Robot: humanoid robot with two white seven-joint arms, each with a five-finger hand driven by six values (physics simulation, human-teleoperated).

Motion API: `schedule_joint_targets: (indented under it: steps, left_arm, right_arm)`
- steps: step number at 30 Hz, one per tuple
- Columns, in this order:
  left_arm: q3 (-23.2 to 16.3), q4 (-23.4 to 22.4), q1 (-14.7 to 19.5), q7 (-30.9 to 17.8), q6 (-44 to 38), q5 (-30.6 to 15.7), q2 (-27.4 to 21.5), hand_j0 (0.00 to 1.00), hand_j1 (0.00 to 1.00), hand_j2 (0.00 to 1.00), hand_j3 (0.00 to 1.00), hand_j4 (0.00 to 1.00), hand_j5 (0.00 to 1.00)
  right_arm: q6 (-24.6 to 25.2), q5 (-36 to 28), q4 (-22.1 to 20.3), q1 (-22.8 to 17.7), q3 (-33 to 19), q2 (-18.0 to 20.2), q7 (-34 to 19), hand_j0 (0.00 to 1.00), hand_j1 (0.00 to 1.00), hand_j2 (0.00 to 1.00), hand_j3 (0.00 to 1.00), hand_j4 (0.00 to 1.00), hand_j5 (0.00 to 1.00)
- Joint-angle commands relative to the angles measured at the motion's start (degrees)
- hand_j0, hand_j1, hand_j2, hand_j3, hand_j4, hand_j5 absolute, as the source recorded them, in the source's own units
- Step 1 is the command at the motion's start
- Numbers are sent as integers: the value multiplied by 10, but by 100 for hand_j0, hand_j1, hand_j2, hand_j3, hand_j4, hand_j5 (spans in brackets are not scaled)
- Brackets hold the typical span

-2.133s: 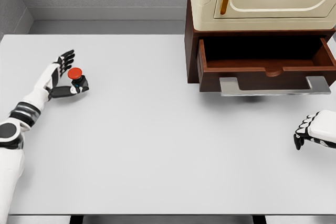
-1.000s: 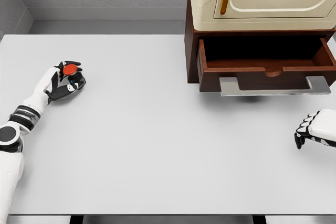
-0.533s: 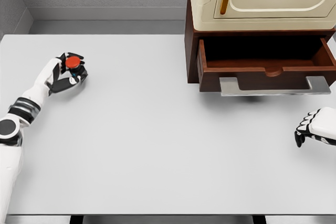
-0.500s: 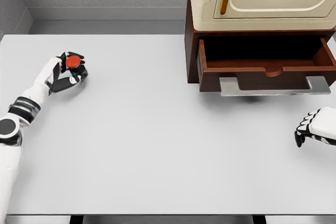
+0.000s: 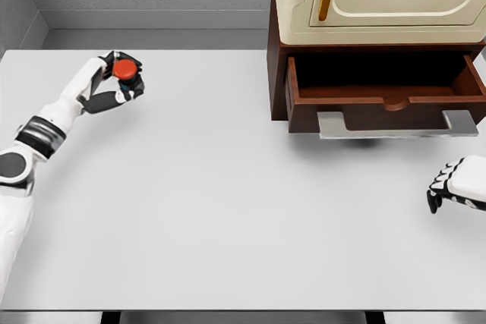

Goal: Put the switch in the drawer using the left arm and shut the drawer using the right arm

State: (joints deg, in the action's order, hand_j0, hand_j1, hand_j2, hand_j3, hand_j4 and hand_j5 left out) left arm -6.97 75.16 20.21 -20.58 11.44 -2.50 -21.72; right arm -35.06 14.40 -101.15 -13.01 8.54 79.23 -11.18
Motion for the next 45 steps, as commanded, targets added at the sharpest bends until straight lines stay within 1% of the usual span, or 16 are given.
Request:
schedule_joint_targets:
  steps: [1, 5, 10, 12, 14, 17, 18, 21, 25, 30, 32, 34, 35, 37, 41, 45]
  left_arm:
    - [-9, 30, 0, 0, -15, -4, -1, 45, 45, 45, 45, 45, 45]
    - [-11, 60, 4, 0, -38, -6, 2, 45, 45, 45, 45, 45, 45]
    - [-35, 101, 13, 0, -64, -4, 3, 45, 45, 45, 45, 45, 45]
    - [-39, 108, 16, 0, -68, -3, 4, 44, 44, 44, 44, 44, 44]
    - [-58, 113, 26, 0, -68, -5, 4, 44, 44, 44, 44, 44, 44]
    - [-61, 118, 35, 0, -68, -4, 6, 44, 44, 44, 44, 44, 44]
    - [-76, 127, 40, 0, -68, -5, 6, 44, 44, 44, 44, 44, 44]
    - [-86, 133, 50, 0, -68, -5, 14, 44, 44, 44, 44, 44, 44]
    - [-113, 144, 62, 0, -68, -5, 15, 44, 44, 44, 44, 44, 44]
    - [-122, 170, 65, 0, -68, -5, 17, 44, 44, 44, 44, 44, 44]
    - [-130, 191, 65, 0, -68, -4, 17, 43, 43, 43, 43, 43, 43]
    - [-131, 197, 69, 0, -69, -3, 19, 43, 43, 43, 43, 43, 43]
    - [-132, 198, 69, 0, -73, -1, 28, 43, 43, 43, 43, 43, 43]
    - [-151, 205, 81, 0, -76, -1, 29, 43, 43, 43, 43, 43, 43]
    - [-159, 213, 90, 0, -77, 17, 32, 42, 42, 42, 42, 42, 42]
    - [-168, 231, 101, 0, -92, 69, 47, 40, 40, 40, 40, 40, 40]
  right_arm:
    - [1, -3, 0, 0, 0, 1, 0, 37, 37, 37, 37, 37, 37]
    - [1, -3, 0, 0, 0, 2, 0, 37, 37, 37, 37, 37, 37]
    - [1, -3, 0, -1, 0, 1, 0, 37, 37, 37, 37, 37, 37]
    - [1, -3, 0, 0, 0, 2, 0, 37, 37, 37, 37, 37, 37]
    - [1, -3, 0, -1, 0, 2, 0, 37, 37, 37, 37, 37, 37]
    - [1, -3, 0, 0, 0, 2, 0, 37, 37, 37, 37, 37, 37]
    - [1, -3, 0, -1, 0, 2, 0, 37, 37, 37, 37, 37, 37]
    - [1, -3, 0, 0, 0, 2, 1, 37, 37, 37, 37, 37, 37]
    - [1, -3, 0, -1, 0, 2, 0, 38, 38, 38, 38, 38, 38]
    - [1, -3, 1, -1, 0, 2, 0, 38, 38, 38, 38, 38, 38]
    - [1, -3, 0, -1, 0, 2, 0, 37, 37, 37, 37, 37, 37]
    - [1, -3, 0, -1, 0, 3, 0, 37, 37, 37, 37, 37, 37]
    - [1, -3, 0, 0, 0, 3, 0, 37, 37, 37, 37, 37, 37]
    - [1, -3, 0, -1, 0, 3, 0, 37, 37, 37, 37, 37, 37]
    - [1, -3, 0, -1, 0, 3, 0, 37, 37, 37, 37, 37, 37]
    - [1, -3, 0, -1, 0, 3, 0, 37, 37, 37, 37, 37, 37]
